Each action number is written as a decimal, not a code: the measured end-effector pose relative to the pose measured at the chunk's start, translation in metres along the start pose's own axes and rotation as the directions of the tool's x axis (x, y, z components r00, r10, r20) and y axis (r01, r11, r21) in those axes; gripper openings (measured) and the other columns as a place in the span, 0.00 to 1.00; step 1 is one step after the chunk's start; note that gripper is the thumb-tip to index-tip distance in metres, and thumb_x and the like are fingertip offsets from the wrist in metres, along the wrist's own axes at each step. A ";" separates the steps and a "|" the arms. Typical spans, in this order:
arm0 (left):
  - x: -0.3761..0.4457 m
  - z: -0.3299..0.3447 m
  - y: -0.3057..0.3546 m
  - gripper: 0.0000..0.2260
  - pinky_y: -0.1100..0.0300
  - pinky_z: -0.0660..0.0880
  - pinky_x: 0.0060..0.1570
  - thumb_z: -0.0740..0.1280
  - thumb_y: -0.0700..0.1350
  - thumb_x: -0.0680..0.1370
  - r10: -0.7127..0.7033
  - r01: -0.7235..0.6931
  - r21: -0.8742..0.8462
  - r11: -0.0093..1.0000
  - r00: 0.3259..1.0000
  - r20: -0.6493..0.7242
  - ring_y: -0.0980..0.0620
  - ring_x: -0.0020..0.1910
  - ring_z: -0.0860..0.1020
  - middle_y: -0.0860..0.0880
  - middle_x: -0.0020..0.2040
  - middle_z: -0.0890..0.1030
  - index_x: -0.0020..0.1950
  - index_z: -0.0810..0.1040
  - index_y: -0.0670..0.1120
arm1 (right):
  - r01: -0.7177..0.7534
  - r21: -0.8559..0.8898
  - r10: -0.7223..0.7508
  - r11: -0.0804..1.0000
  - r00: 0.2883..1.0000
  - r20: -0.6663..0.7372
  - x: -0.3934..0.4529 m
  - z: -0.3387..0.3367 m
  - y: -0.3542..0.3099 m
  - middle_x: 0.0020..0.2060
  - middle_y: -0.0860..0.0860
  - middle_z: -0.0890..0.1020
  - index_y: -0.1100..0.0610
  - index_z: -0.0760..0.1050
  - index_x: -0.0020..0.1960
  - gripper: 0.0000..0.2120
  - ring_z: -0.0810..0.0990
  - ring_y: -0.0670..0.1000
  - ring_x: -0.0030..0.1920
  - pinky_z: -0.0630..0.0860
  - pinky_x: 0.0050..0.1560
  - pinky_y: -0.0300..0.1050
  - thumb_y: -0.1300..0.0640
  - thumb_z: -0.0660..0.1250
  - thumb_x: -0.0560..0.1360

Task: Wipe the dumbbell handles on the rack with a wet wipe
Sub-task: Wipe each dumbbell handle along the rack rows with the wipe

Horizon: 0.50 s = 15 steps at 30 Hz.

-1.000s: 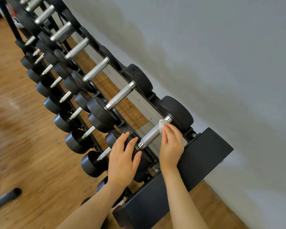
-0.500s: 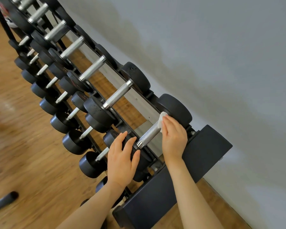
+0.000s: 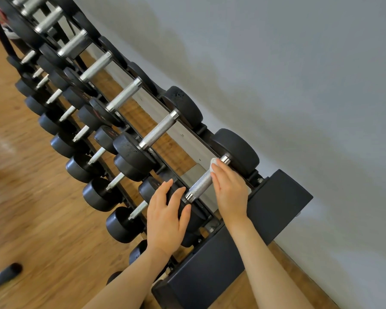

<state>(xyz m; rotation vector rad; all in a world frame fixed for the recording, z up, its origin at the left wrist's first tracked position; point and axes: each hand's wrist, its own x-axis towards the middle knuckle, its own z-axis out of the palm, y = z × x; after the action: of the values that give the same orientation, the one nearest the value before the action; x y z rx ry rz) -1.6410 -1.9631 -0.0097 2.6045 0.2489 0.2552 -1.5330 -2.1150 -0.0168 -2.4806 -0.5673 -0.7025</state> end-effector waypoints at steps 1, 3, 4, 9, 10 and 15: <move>0.000 0.000 0.000 0.21 0.49 0.60 0.68 0.56 0.57 0.80 0.001 -0.001 -0.003 1.000 1.000 0.002 0.44 0.73 0.65 0.45 0.73 0.69 0.69 0.73 0.49 | 0.018 0.007 -0.018 1.000 1.000 0.019 0.001 0.000 0.003 0.59 0.57 0.81 0.64 0.79 0.60 0.16 0.81 0.53 0.58 0.79 0.55 0.47 0.56 0.60 0.80; 0.001 0.000 0.000 0.21 0.48 0.61 0.68 0.56 0.57 0.80 0.002 -0.002 -0.011 1.000 1.000 0.000 0.44 0.73 0.66 0.45 0.73 0.69 0.69 0.74 0.49 | 0.015 -0.004 -0.015 1.000 0.999 0.033 0.005 -0.003 0.010 0.59 0.57 0.81 0.63 0.79 0.61 0.16 0.81 0.53 0.58 0.80 0.53 0.48 0.56 0.60 0.80; 0.001 0.000 0.000 0.21 0.48 0.61 0.68 0.56 0.57 0.80 0.001 -0.001 -0.014 1.000 1.000 0.000 0.44 0.73 0.66 0.45 0.73 0.69 0.69 0.74 0.49 | -0.003 -0.014 0.004 1.000 1.000 0.031 0.008 -0.005 0.013 0.59 0.57 0.81 0.63 0.79 0.61 0.15 0.82 0.54 0.57 0.81 0.52 0.48 0.57 0.61 0.80; 0.000 0.000 0.000 0.21 0.49 0.60 0.68 0.55 0.57 0.80 -0.001 0.001 -0.015 1.000 1.000 0.002 0.44 0.73 0.65 0.46 0.73 0.68 0.69 0.73 0.50 | 0.101 -0.028 -0.100 0.995 0.994 0.041 0.007 -0.006 0.015 0.58 0.57 0.82 0.64 0.79 0.60 0.14 0.83 0.53 0.55 0.82 0.50 0.46 0.61 0.69 0.76; 0.000 0.000 0.000 0.21 0.49 0.60 0.68 0.55 0.57 0.80 0.000 0.000 -0.015 1.000 1.000 0.003 0.44 0.73 0.65 0.46 0.73 0.68 0.69 0.73 0.50 | 0.133 -0.030 -0.132 0.991 0.991 0.039 0.006 -0.007 0.016 0.58 0.57 0.82 0.64 0.79 0.60 0.14 0.84 0.53 0.53 0.82 0.49 0.45 0.59 0.66 0.78; 0.002 0.001 0.000 0.21 0.49 0.61 0.68 0.56 0.57 0.80 0.003 -0.003 -0.007 1.000 1.000 -0.004 0.44 0.72 0.66 0.46 0.73 0.69 0.68 0.74 0.50 | 0.067 -0.097 -0.063 0.993 0.997 0.050 0.017 -0.008 0.018 0.56 0.57 0.83 0.64 0.79 0.59 0.15 0.84 0.55 0.51 0.83 0.44 0.47 0.62 0.72 0.74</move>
<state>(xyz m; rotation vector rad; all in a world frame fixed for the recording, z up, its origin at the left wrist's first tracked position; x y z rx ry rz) -1.6394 -1.9627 -0.0102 2.5976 0.2445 0.2614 -1.5139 -2.1293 -0.0073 -2.5860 -0.6480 -0.7150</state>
